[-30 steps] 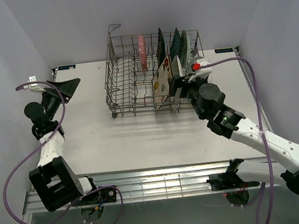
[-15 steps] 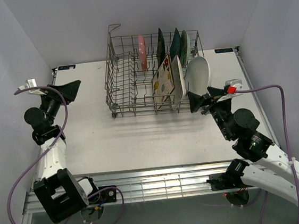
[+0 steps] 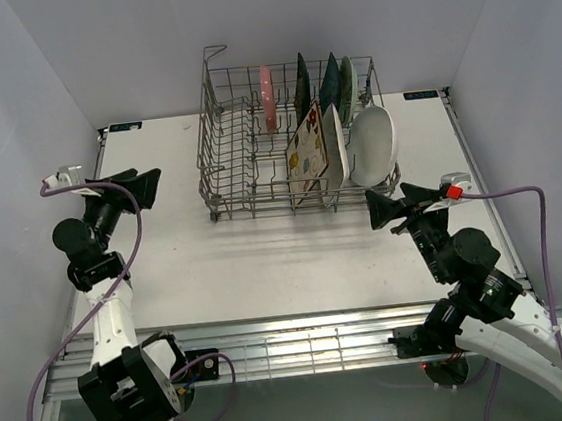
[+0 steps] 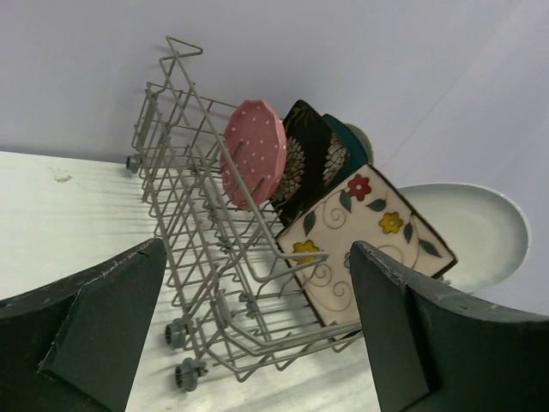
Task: Load the plates into the dish rack
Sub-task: Reset both arms
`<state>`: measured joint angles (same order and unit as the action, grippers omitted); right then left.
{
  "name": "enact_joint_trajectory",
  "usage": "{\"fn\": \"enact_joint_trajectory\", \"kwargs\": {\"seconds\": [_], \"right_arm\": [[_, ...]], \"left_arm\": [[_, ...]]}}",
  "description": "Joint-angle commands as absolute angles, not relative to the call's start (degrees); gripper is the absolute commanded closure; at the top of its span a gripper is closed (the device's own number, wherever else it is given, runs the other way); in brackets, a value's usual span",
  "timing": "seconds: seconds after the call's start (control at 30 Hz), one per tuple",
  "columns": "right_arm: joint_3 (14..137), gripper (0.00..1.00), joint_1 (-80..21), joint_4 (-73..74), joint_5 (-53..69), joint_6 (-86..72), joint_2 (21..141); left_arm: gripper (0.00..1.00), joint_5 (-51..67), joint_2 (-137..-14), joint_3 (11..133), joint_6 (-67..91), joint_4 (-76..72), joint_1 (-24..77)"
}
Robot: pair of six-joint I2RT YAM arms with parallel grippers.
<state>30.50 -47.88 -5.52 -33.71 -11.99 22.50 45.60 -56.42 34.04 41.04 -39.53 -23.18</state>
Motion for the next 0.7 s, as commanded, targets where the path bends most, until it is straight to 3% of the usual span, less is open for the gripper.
{"fn": "enact_joint_trajectory", "kwargs": {"seconds": [0.0,0.67], "right_arm": [[28.8,0.10,-48.0,-5.2,-34.8,-14.1,21.6],[16.2,0.10,-47.9,-0.1,-37.5,-22.7,9.1]], "left_arm": [[0.02,45.5,-53.9,32.1,34.6,-38.7,-23.4],[0.02,39.6,-39.3,21.1,14.7,-27.5,-23.4]]}}
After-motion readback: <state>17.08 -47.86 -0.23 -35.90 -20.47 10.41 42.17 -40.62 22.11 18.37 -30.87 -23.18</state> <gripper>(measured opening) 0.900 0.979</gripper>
